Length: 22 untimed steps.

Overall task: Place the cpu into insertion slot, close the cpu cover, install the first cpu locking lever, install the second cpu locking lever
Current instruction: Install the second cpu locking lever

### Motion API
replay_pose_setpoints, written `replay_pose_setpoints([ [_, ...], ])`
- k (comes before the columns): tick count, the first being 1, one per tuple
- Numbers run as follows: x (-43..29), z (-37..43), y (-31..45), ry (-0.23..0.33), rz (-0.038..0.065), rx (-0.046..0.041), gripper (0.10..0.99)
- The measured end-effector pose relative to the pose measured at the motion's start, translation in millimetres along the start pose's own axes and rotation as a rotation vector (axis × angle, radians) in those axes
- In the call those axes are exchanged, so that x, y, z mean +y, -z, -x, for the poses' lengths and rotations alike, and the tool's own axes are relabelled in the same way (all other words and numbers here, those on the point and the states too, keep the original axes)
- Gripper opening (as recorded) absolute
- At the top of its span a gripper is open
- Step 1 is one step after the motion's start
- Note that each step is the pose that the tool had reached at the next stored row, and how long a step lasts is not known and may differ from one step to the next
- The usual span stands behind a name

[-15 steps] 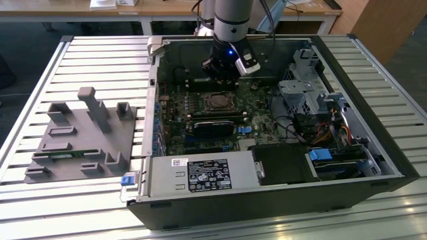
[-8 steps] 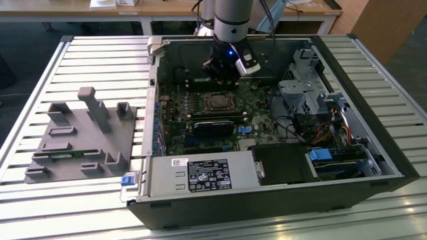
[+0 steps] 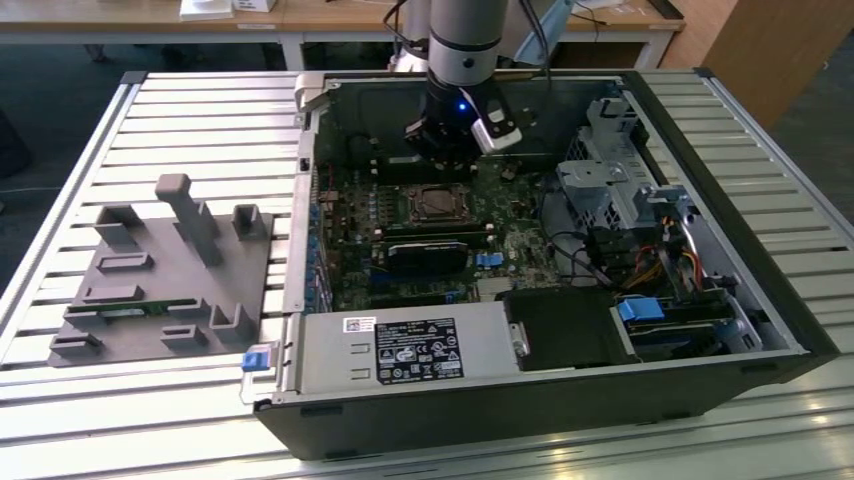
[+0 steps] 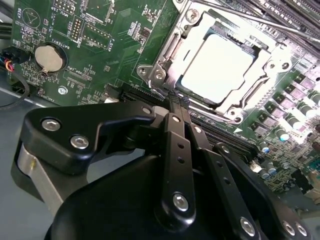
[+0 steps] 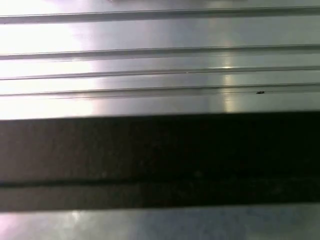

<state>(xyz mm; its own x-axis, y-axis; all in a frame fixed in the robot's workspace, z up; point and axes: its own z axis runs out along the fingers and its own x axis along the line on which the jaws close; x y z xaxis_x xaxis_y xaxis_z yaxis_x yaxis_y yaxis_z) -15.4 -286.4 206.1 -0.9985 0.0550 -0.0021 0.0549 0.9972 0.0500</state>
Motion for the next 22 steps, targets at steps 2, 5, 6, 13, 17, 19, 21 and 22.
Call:
replay_pose_setpoints([
  [2,-1.0,0.0,0.0,0.000,0.000,0.0000,0.106],
  [5,-2.9,0.2,0.0,0.000,0.000,-0.0001,0.106],
  [6,-3.7,0.2,0.0,0.000,0.000,-0.0001,0.106],
  [13,-6.6,0.3,1.5,0.000,0.000,0.0000,0.106],
  [17,-6.0,0.4,12.5,0.000,0.000,-0.0001,0.106],
  [19,-5.8,0.4,16.7,0.000,0.000,0.0000,0.106],
  [21,-6.0,0.5,17.0,0.000,0.000,-0.0002,0.106],
  [22,-6.6,0.5,17.1,0.000,0.000,-0.0001,0.106],
])
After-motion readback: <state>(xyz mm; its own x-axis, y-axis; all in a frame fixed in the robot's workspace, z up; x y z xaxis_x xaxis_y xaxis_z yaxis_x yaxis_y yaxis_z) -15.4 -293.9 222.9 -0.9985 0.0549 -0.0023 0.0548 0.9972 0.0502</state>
